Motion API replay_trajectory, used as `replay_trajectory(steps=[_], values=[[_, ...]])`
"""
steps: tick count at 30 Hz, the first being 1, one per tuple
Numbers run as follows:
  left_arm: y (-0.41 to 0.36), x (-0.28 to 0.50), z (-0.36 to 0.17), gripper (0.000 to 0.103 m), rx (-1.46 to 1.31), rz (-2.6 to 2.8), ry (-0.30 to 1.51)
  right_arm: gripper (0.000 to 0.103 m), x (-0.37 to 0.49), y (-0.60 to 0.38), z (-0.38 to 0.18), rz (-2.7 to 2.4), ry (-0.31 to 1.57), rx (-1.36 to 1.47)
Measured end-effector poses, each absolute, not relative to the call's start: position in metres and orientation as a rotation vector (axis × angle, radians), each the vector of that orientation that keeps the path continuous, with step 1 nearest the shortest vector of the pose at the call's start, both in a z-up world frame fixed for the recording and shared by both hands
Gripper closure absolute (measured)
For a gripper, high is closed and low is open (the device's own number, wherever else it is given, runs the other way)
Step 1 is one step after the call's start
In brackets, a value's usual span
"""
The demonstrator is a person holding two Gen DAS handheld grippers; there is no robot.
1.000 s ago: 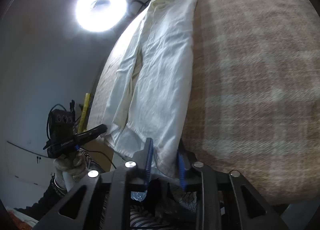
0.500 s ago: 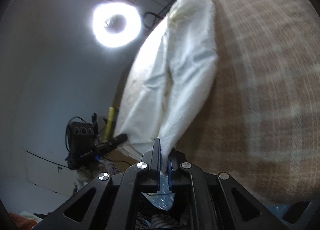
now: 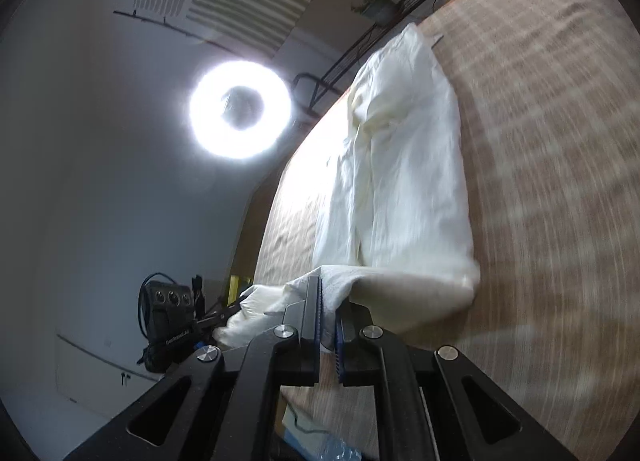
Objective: Fold small clothes
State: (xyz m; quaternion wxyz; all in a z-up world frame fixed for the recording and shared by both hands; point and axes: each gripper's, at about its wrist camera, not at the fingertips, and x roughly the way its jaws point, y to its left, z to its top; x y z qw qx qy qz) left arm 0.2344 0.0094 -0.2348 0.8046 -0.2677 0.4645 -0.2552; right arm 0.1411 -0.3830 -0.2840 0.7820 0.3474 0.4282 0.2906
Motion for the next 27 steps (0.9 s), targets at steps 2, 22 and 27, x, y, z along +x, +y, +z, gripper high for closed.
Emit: replay_trajectory(steps=[2,22,27], values=[[0.008,0.255,-0.242,0.099,-0.582,-0.523,1.010,0.100,0.160,-0.382,-0.286,0.593,0.924,0.737],[-0.011,0.324,-0.272,0.097,-0.530,-0.397,1.039,0.097,0.253,-0.385,-0.318,0.492,0.984,0.708],[-0.009,0.328,-0.266,0.093,-0.517,-0.393,1.029,0.070,0.250,-0.384,-0.307,0.469,0.956,0.648]])
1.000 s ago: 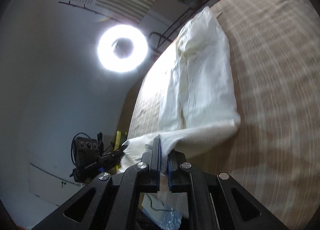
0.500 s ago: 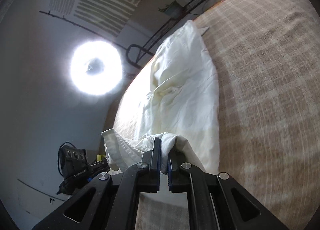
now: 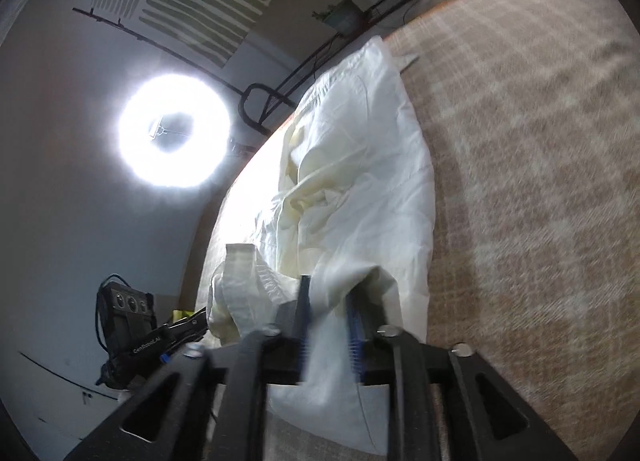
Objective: Fold small clothes
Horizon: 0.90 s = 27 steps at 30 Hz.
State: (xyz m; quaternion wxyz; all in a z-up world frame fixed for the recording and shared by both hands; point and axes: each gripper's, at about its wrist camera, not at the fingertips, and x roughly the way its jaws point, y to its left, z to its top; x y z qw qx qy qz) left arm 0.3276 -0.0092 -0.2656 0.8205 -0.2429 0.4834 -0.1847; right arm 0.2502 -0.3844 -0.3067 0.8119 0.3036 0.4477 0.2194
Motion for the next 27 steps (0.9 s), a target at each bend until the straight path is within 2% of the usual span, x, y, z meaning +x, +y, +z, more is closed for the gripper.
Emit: replay_trajectory(steps=[1,6,7,8,10,18,20,24,27], values=[[-0.008,0.328,-0.264,0.093,-0.520,-0.391,1.026,0.067,0.249,-0.386,-0.304,0.465,0.947,0.641],[-0.006,0.329,-0.256,0.089,-0.528,-0.409,1.013,0.068,0.242,-0.383,-0.283,0.479,0.897,0.558],[-0.006,0.329,-0.256,0.081,-0.531,-0.413,1.012,0.068,0.240,-0.380,-0.279,0.480,0.893,0.534],[-0.005,0.330,-0.254,0.064,-0.535,-0.413,1.008,0.069,0.237,-0.376,-0.276,0.481,0.888,0.503],[-0.003,0.331,-0.250,0.046,-0.541,-0.391,0.983,0.071,0.234,-0.364,-0.273,0.492,0.896,0.449],[0.003,0.321,-0.223,0.048,-0.463,-0.372,0.868,0.074,0.220,-0.326,-0.268,0.494,0.911,0.223],[-0.008,0.312,-0.224,0.063,-0.392,-0.389,0.872,0.074,0.217,-0.324,-0.267,0.489,0.902,0.197],[-0.030,0.297,-0.237,0.071,-0.265,-0.414,0.901,0.074,0.213,-0.324,-0.270,0.369,0.878,0.106],[-0.041,0.292,-0.247,0.074,-0.229,-0.441,0.927,0.067,0.220,-0.341,-0.275,0.269,0.883,0.123]])
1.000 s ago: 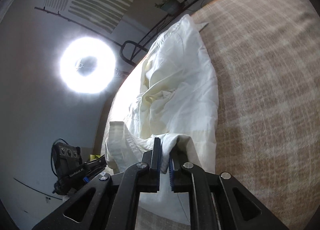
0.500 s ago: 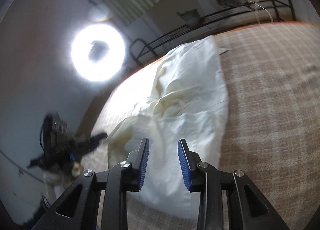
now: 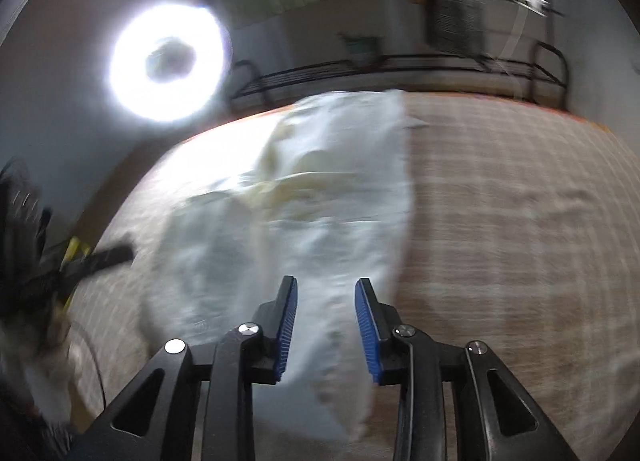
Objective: Fold small clothes
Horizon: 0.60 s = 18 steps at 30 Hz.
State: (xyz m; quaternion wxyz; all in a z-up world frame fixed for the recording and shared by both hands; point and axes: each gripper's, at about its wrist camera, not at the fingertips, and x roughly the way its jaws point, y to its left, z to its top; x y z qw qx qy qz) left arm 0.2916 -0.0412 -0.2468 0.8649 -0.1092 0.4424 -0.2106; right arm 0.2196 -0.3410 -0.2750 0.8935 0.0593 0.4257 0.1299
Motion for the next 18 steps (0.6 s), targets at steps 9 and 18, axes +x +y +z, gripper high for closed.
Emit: replay_trajectory(steps=[9,18], values=[[-0.060,0.296,-0.273,0.075,-0.164,-0.423,0.989,0.084,0.246,-0.356,-0.297,0.290,0.944,0.205],[-0.060,0.295,-0.296,0.076,-0.126,-0.367,1.019,0.101,0.250,-0.359,-0.296,0.261,0.871,0.163]])
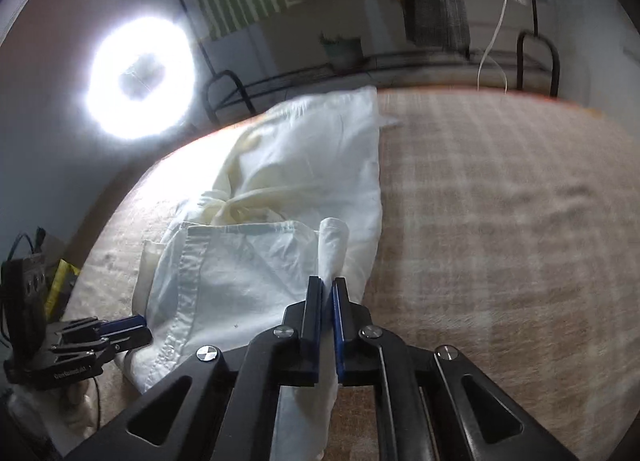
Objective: Fold small clothes
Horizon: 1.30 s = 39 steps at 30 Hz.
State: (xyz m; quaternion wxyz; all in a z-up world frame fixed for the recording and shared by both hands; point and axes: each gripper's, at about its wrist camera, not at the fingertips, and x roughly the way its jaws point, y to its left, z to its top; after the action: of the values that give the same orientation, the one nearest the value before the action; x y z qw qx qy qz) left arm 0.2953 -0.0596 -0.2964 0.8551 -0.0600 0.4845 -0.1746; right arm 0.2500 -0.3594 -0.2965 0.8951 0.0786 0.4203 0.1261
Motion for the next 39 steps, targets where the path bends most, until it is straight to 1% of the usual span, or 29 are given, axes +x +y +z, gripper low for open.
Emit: replay_trajectory(steps=[1,2,3,4,5,9,13,15,16,19,21,22,25,29,33,36,37,39], values=[[-0.060,0.294,-0.295,0.076,-0.115,-0.369,1.010,0.100,0.251,-0.358,-0.298,0.272,0.873,0.161],[-0.060,0.293,-0.294,0.076,-0.102,-0.361,1.002,0.093,0.250,-0.357,-0.297,0.281,0.874,0.161],[-0.059,0.293,-0.292,0.076,-0.099,-0.351,0.997,0.090,0.250,-0.356,-0.294,0.281,0.875,0.161],[-0.057,0.291,-0.287,0.076,-0.104,-0.342,0.982,0.082,0.249,-0.356,-0.290,0.269,0.869,0.156],[-0.055,0.290,-0.282,0.076,-0.112,-0.333,0.966,0.078,0.246,-0.355,-0.283,0.259,0.851,0.147],[-0.043,0.276,-0.250,0.076,-0.134,-0.318,0.891,0.078,0.228,-0.355,-0.256,0.254,0.805,0.130],[-0.035,0.260,-0.225,0.076,-0.133,-0.319,0.853,0.078,0.201,-0.349,-0.232,0.270,0.786,0.102],[-0.033,0.253,-0.214,0.076,-0.140,-0.311,0.850,0.074,0.189,-0.344,-0.223,0.280,0.778,0.069],[-0.032,0.248,-0.208,0.076,-0.150,-0.314,0.849,0.071,0.183,-0.341,-0.219,0.287,0.775,0.054],[-0.036,0.231,-0.197,0.076,-0.140,-0.319,0.831,0.070,0.166,-0.336,-0.215,0.280,0.747,0.039],[-0.047,0.220,-0.198,0.076,-0.103,-0.318,0.831,0.075,0.157,-0.332,-0.217,0.281,0.757,0.025],[-0.053,0.219,-0.200,0.076,-0.088,-0.318,0.844,0.080,0.154,-0.326,-0.220,0.299,0.779,0.011],[-0.072,0.213,-0.209,0.076,-0.033,-0.337,0.832,0.081,0.150,-0.310,-0.229,0.336,0.814,-0.046],[-0.090,0.219,-0.245,0.076,0.035,-0.345,0.880,0.081,0.160,-0.292,-0.245,0.367,0.855,-0.067],[-0.086,0.232,-0.278,0.076,0.035,-0.325,0.936,0.081,0.176,-0.288,-0.268,0.337,0.909,-0.090],[-0.076,0.239,-0.288,0.076,-0.008,-0.333,0.960,0.082,0.186,-0.299,-0.287,0.281,0.964,-0.072],[-0.073,0.238,-0.291,0.076,-0.007,-0.343,0.961,0.086,0.189,-0.307,-0.296,0.270,0.993,-0.045],[-0.068,0.236,-0.292,0.076,0.007,-0.369,0.958,0.087,0.189,-0.317,-0.313,0.253,1.032,-0.032]])
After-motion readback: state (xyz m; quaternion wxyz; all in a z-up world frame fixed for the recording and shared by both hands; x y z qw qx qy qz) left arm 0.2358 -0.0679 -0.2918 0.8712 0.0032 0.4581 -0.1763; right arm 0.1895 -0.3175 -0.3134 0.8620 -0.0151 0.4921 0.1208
